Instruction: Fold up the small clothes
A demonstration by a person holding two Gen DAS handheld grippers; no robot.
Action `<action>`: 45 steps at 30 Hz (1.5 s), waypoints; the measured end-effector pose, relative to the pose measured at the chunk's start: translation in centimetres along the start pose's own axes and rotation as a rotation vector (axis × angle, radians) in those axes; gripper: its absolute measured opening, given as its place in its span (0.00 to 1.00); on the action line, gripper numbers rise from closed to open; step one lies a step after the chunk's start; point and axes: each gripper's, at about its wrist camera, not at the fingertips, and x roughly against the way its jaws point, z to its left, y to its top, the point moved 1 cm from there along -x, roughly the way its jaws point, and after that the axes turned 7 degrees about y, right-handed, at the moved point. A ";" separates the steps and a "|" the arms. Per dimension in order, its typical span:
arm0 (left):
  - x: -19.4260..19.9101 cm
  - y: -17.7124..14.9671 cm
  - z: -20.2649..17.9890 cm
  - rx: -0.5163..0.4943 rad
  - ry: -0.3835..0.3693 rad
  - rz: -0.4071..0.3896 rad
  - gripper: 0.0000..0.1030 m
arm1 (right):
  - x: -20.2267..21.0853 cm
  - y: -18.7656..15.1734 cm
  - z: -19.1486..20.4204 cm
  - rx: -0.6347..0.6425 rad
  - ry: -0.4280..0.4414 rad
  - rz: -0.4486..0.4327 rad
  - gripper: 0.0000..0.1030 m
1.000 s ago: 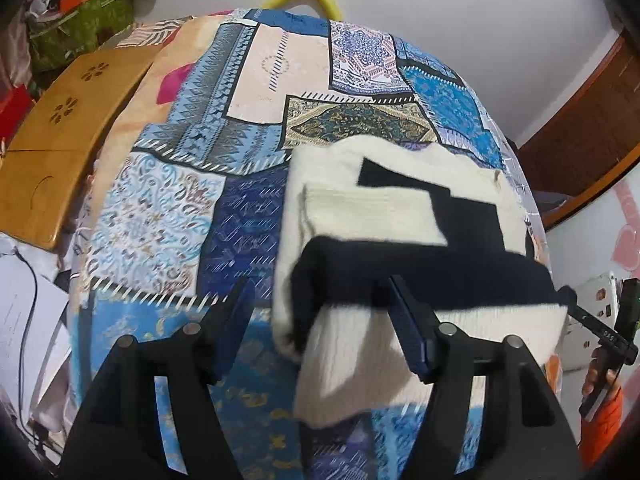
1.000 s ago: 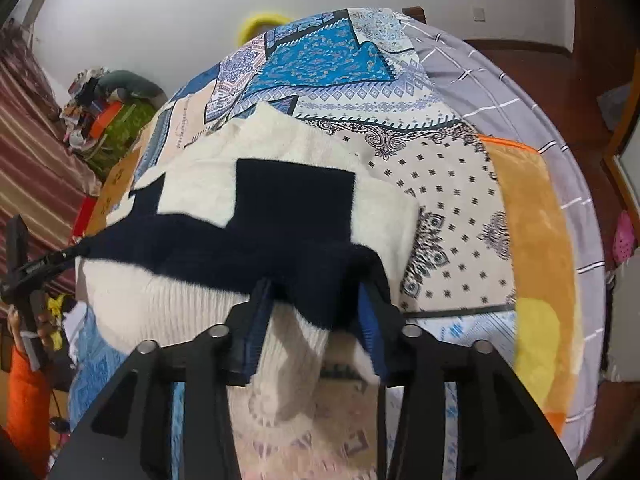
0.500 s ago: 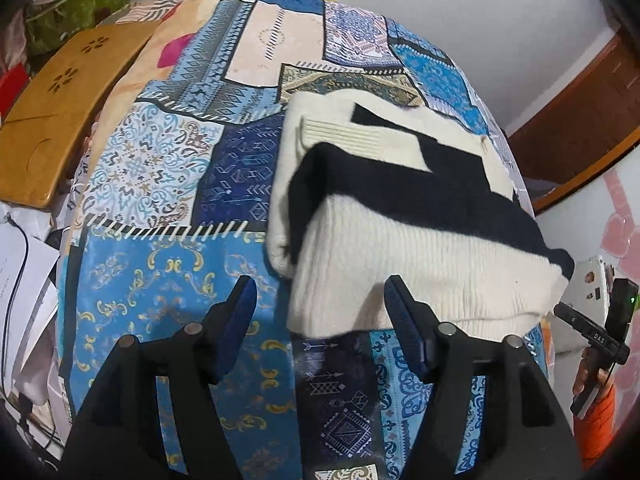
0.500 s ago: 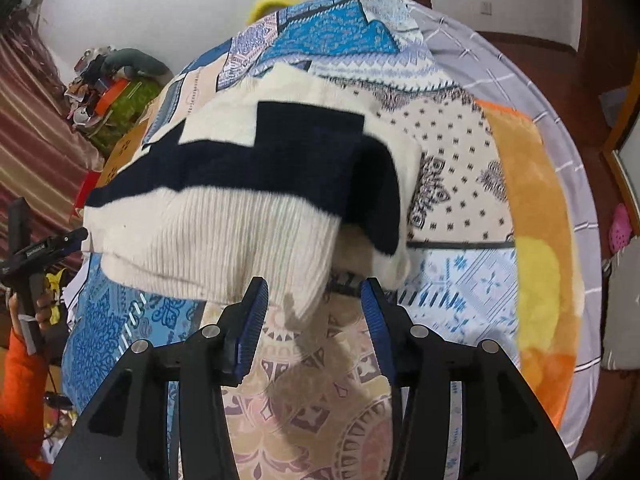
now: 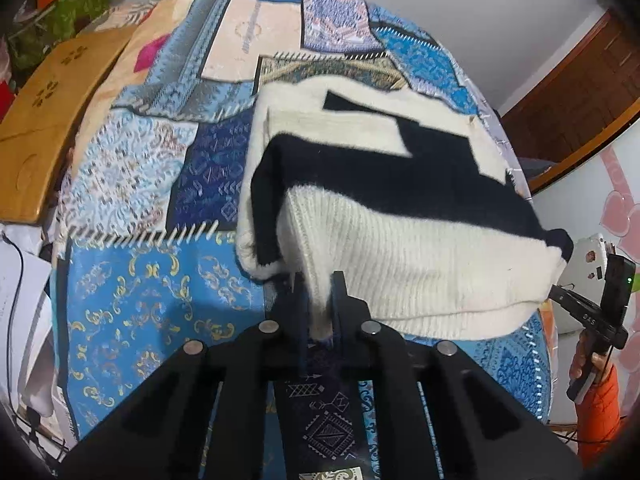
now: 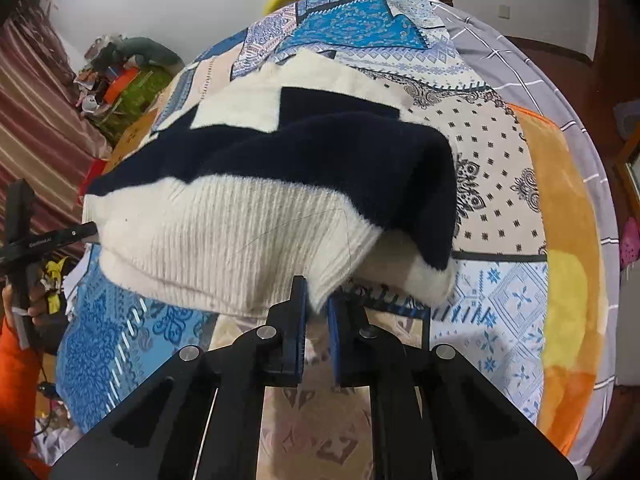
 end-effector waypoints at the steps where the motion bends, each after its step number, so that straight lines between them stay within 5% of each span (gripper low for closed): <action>1: 0.5 0.2 -0.1 0.000 -0.006 -0.014 0.08 | 0.2 0.2 0.0 0.003 0.001 -0.010 0.07; 8: 4.2 2.7 -1.5 -0.023 -0.005 -0.171 0.08 | 2.1 2.8 1.8 0.098 -0.008 -0.079 0.07; 20: 4.4 8.8 -1.8 -0.001 0.029 -0.263 0.08 | 3.3 8.7 3.1 0.171 -0.052 -0.187 0.07; 34: -1.0 13.4 1.3 0.046 0.120 -0.228 0.02 | 0.5 14.2 -1.4 0.049 -0.099 -0.217 0.06; 45: -6.5 13.1 3.0 0.047 0.159 -0.125 0.02 | -1.8 15.1 -4.7 -0.050 -0.084 -0.180 0.07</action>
